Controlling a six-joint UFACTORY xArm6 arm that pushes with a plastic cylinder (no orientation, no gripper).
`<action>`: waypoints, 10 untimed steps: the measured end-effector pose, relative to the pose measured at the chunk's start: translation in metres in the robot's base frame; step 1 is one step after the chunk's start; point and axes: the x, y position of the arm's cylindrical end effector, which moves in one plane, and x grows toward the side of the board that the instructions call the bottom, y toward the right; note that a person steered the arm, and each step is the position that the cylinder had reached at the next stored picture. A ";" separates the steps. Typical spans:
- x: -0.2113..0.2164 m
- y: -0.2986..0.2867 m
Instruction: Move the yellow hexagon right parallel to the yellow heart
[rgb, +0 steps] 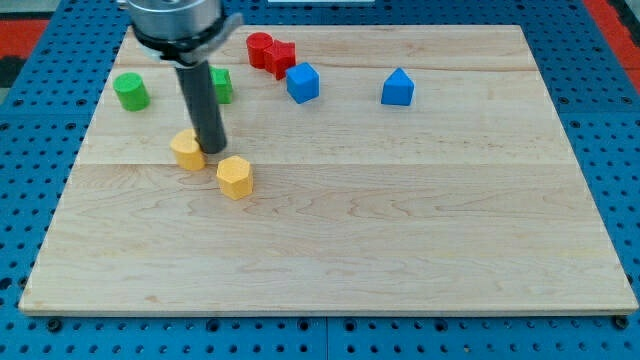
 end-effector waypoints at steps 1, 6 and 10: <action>-0.012 -0.051; 0.069 0.029; -0.015 0.043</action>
